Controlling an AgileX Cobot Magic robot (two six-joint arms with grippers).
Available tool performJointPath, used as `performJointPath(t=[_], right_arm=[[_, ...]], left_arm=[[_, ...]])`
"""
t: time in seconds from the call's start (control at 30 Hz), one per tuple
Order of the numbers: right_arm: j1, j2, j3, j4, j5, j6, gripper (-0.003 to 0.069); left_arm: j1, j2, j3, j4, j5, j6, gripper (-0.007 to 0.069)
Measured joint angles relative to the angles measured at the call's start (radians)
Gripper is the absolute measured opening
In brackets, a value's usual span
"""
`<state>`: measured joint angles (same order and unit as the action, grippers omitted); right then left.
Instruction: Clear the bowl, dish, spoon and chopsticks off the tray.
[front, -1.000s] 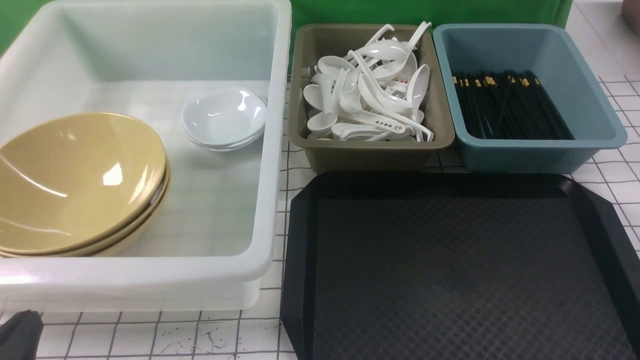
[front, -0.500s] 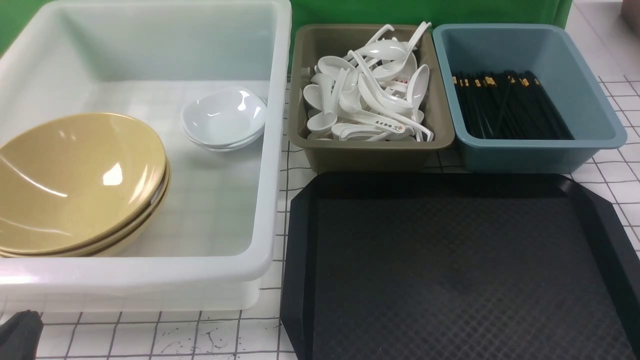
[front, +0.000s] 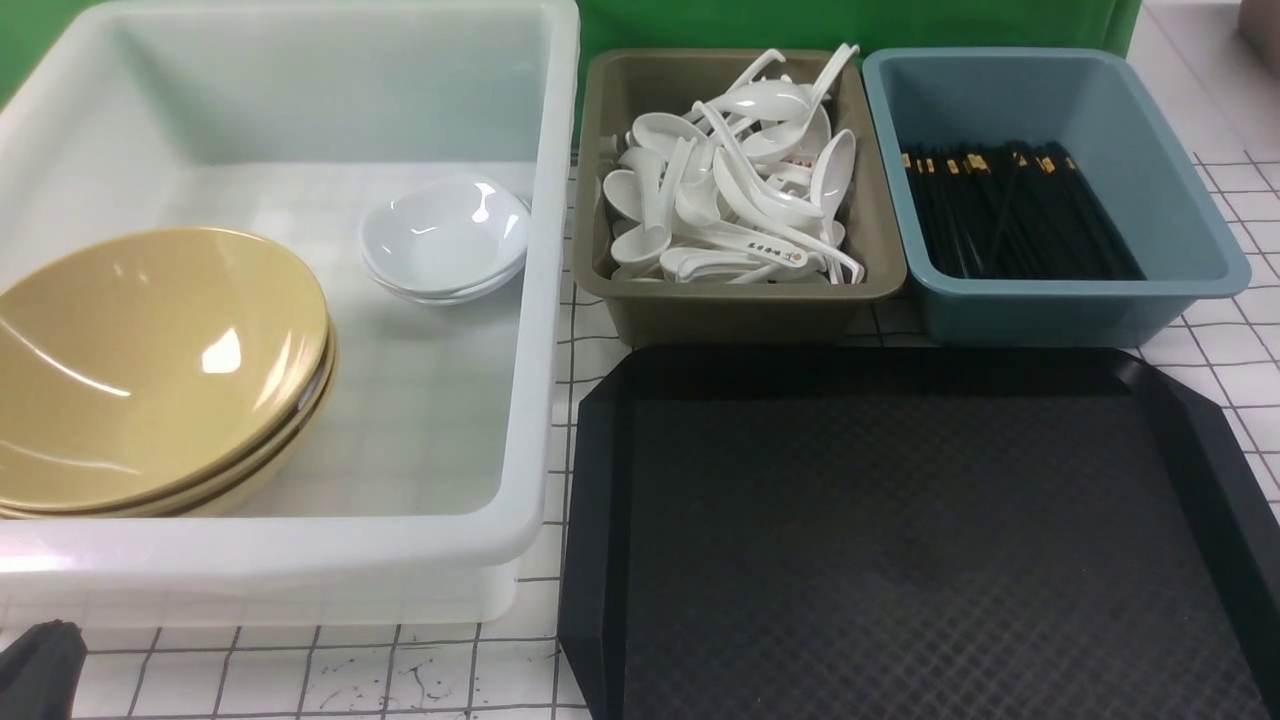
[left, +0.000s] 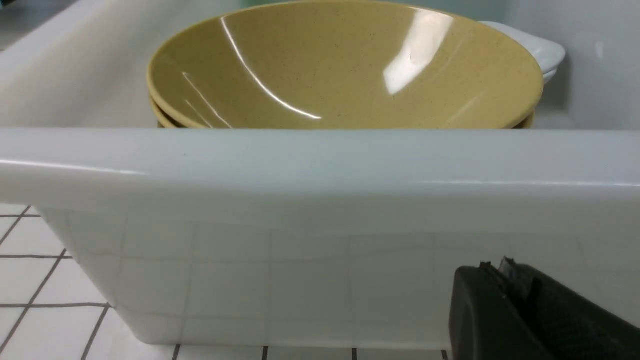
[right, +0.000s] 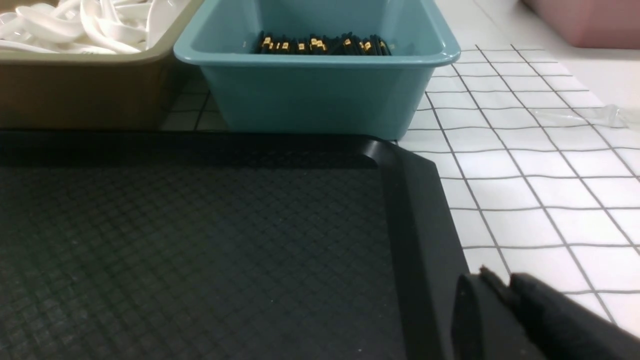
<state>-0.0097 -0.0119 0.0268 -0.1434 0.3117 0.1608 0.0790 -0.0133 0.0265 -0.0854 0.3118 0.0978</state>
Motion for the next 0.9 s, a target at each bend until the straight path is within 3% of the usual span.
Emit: performJointPath(t=[0.9], right_arm=[[0.0,0.0,0.0,0.0,0.0,0.0,0.0144]], left_arm=[[0.0,0.0,0.0,0.0,0.0,0.0,-0.0012]])
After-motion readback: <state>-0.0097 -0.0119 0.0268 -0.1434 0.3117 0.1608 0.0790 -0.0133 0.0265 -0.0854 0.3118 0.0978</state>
